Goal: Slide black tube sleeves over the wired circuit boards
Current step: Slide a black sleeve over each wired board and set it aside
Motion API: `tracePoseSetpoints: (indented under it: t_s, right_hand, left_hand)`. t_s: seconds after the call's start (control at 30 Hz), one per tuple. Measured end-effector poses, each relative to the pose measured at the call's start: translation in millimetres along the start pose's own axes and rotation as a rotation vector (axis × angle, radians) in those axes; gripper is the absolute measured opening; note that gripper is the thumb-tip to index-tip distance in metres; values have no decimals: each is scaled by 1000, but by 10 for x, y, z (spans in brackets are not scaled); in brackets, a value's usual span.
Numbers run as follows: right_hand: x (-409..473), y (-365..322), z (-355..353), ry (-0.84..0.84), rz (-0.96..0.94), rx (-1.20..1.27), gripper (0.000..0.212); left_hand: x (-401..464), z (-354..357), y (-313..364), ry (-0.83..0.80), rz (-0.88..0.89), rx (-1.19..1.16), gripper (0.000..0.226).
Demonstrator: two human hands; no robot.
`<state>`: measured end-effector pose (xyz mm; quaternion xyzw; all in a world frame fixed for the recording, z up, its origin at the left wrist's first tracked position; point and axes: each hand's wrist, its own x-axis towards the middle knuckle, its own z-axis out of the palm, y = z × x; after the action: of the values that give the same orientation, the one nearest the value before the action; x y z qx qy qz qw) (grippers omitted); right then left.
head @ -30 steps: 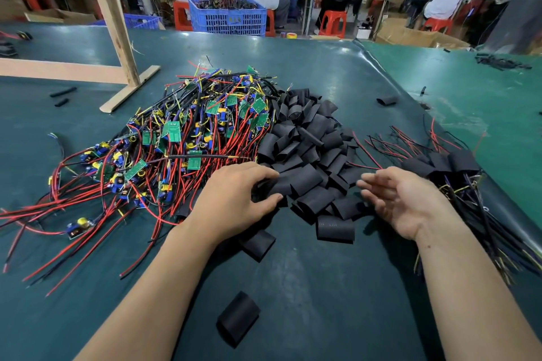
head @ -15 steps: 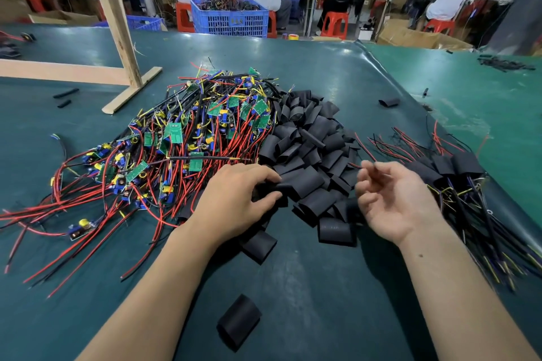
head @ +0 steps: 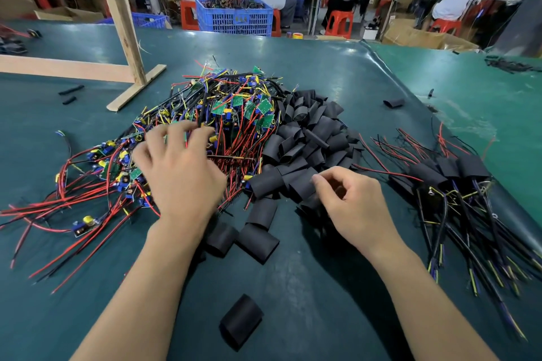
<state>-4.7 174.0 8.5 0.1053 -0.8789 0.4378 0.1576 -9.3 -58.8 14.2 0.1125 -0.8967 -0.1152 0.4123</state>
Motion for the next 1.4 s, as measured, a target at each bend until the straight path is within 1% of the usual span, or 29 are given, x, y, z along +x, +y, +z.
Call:
tracePoseSetpoints:
  t_s: [0.03, 0.1, 0.13, 0.2, 0.27, 0.33, 0.37, 0.43, 0.47, 0.53, 0.6, 0.63, 0.67, 0.7, 0.77, 0.8, 0.87, 0.97, 1.0, 1.03, 1.07, 1.13, 1.2, 1.23, 1.27, 1.33, 1.37, 1.4]
  right_hand:
    - [2, 2, -12, 7, 2, 8, 19]
    - [2, 3, -19, 19, 3, 16, 19]
    - [2, -1, -16, 20, 3, 17, 19]
    - [0, -7, -11, 15, -3, 15, 19]
    - [-1, 1, -18, 10, -5, 13, 19]
    - [-5, 10, -38, 16, -3, 19, 19]
    - [-3, 13, -51, 25, -3, 23, 19]
    - [8, 26, -67, 39, 4, 31, 19]
    - [11, 31, -70, 44, 8, 38, 19]
    - [11, 37, -76, 55, 2, 47, 19]
    - [14, 45, -82, 61, -5, 33, 19]
    - [15, 47, -86, 61, -6, 32, 19]
    - [16, 47, -88, 62, -4, 42, 19]
    - [14, 42, -89, 63, 7, 60, 18]
    - [4, 19, -69, 61, 39, 111, 17]
    - [-5, 5, -56, 41, 59, 157, 17]
    - [-36, -34, -26, -77, 107, 339, 15]
    - [-88, -120, 12, -351, 153, 715, 9]
    - [-96, -135, 23, -395, 141, 801, 13]
    - [-97, -160, 25, -402, 122, 859, 18]
    - [-87, -176, 25, -372, 102, 889, 22]
    - [-67, -188, 18, -275, 79, 905, 29]
    - [-57, -195, 7, -218, 102, 932, 33]
    - [-51, -194, 6, -198, 125, 957, 32]
    - [-45, -180, 10, -175, 140, 983, 30]
    - [-38, -176, 15, -135, 140, 1005, 20]
    - [-43, -179, 17, -124, 115, 955, 14]
    - [-47, -174, 25, -112, 79, 855, 14]
  left_hand:
    - [2, -25, -28, -27, -103, 48, 50]
    - [13, -41, -90, -147, -279, 85, 48]
    - [30, -34, -135, -198, -327, 87, 47]
    - [67, -38, -208, -242, -341, 61, 44]
    - [87, -67, -237, -202, -356, 51, 46]
    - [97, -93, -266, -175, -451, 83, 49]
    - [100, -97, -291, -198, -487, 98, 50]
    - [104, -88, -341, -240, -476, 108, 50]
    - [112, -91, -361, -233, -462, 91, 50]
    - [130, -104, -390, -153, -462, 21, 44]
    - [154, -111, -410, -18, -456, -54, 36]
    - [164, -121, -406, 65, -426, -96, 33]
    - [172, -138, -381, 166, -357, -159, 31]
    - [179, -158, -336, 284, -239, -231, 28]
    - [164, -183, -224, 510, 80, -351, 17]
    - [161, -187, -152, 575, 232, -410, 12]
    - [148, -192, 29, 583, 457, -511, 7]
    - [28, -135, 301, 504, 641, -528, 13]
    - [-34, -95, 379, 452, 680, -542, 14]
    - [-97, -52, 447, 389, 709, -588, 14]
    - [-149, -20, 505, 320, 724, -663, 14]
    - [-210, 18, 570, 202, 690, -815, 13]
    - [-241, 33, 598, 138, 584, -896, 11]
    - [-257, 33, 628, 110, 496, -944, 12]
    - [-268, 21, 669, 76, 365, -1017, 15]
    - [-269, -14, 758, -18, 37, -1247, 21]
    - [-256, -21, 786, -75, -108, -1381, 19]
    - [-236, -26, 801, -127, -227, -1500, 14]
